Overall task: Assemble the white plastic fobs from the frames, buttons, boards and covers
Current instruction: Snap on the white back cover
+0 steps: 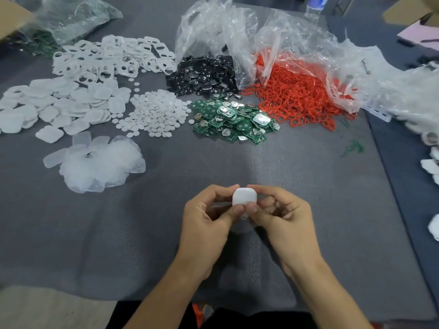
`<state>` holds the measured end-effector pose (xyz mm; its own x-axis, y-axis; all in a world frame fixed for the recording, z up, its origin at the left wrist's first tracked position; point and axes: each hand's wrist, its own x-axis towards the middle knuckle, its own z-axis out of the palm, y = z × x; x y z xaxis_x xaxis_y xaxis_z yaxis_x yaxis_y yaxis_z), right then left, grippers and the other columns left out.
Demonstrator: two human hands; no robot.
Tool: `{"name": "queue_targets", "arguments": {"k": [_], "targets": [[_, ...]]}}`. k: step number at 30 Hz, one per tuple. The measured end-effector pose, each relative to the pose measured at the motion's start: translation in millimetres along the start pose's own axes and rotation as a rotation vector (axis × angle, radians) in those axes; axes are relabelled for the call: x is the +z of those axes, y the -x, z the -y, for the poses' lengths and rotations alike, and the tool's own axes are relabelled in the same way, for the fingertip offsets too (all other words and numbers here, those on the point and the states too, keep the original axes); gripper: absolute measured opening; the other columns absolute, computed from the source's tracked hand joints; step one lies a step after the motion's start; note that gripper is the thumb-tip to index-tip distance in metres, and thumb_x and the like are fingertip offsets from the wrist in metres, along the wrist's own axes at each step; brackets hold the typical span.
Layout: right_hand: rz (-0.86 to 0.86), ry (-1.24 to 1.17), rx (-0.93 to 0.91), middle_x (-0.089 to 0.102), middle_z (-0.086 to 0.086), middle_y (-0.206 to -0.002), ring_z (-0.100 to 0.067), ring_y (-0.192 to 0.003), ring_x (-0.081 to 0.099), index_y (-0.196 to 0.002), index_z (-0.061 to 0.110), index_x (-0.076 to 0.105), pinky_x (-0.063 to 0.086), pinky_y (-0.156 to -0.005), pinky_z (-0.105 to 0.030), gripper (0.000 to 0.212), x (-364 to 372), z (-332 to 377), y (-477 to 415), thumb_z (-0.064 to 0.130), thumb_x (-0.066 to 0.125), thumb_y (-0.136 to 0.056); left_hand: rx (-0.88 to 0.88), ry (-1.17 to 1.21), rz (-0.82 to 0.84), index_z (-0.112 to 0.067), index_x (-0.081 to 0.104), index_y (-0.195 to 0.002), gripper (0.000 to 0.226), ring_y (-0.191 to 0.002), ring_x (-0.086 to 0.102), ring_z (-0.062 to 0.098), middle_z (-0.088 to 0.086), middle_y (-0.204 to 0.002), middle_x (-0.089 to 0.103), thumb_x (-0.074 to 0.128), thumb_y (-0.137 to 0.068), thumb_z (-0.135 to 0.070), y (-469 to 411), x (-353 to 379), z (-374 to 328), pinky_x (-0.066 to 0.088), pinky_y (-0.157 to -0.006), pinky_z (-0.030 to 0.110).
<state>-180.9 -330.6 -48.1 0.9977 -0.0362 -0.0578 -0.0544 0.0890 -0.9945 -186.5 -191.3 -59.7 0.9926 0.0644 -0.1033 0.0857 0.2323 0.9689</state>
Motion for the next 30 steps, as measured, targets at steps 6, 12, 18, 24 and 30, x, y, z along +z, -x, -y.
{"name": "queue_targets", "arguments": {"k": [6,12,18,24,30], "targets": [[-0.001,0.184,0.003,0.076,-0.002,-0.086,-0.02,-0.077,0.074,-0.1,0.02,0.077,0.062,-0.072,-0.037,0.01,-2,4,2,0.018,0.07,-0.093,-0.034,-0.061,0.03,-0.017,0.075,-0.106,0.028,-0.098,0.076,0.015,-0.001,-0.102,0.079,0.074,-0.088,0.005,1,-4,-1,0.061,-0.089,0.031],[-0.045,0.155,0.045,0.077,-0.006,-0.084,-0.028,-0.076,0.074,-0.097,0.018,0.077,0.061,-0.07,-0.04,0.016,-2,5,0,0.007,0.066,-0.094,0.011,-0.121,0.071,-0.026,0.079,-0.098,0.012,-0.093,0.075,0.014,-0.003,-0.097,0.079,0.074,-0.088,-0.03,0,-4,-6,0.06,-0.08,0.028],[-0.118,0.242,0.068,0.075,-0.002,-0.076,-0.014,-0.07,0.07,-0.086,0.018,0.075,0.057,-0.066,-0.027,0.017,3,0,1,0.006,0.066,-0.094,0.198,-0.427,-0.048,-0.03,0.078,-0.093,0.016,-0.089,0.073,0.004,-0.018,-0.089,0.076,0.074,-0.092,-0.014,-1,1,5,0.055,-0.077,0.017],[-0.184,0.235,0.051,0.075,0.003,-0.079,-0.008,-0.073,0.07,-0.09,0.023,0.076,0.054,-0.067,-0.019,0.014,11,-5,1,0.011,0.07,-0.093,0.222,-0.45,-0.141,-0.031,0.078,-0.095,0.013,-0.089,0.073,0.002,-0.021,-0.09,0.076,0.075,-0.094,-0.019,-5,2,12,0.056,-0.078,0.02],[-0.083,0.059,0.08,0.077,-0.006,-0.087,-0.018,-0.082,0.074,-0.104,0.022,0.076,0.058,-0.075,-0.025,0.023,7,-1,4,0.004,0.071,-0.09,0.065,-0.196,-0.065,-0.032,0.078,-0.109,0.018,-0.103,0.073,0.014,-0.007,-0.106,0.078,0.075,-0.094,-0.022,-1,-4,12,0.058,-0.092,0.04]]}}
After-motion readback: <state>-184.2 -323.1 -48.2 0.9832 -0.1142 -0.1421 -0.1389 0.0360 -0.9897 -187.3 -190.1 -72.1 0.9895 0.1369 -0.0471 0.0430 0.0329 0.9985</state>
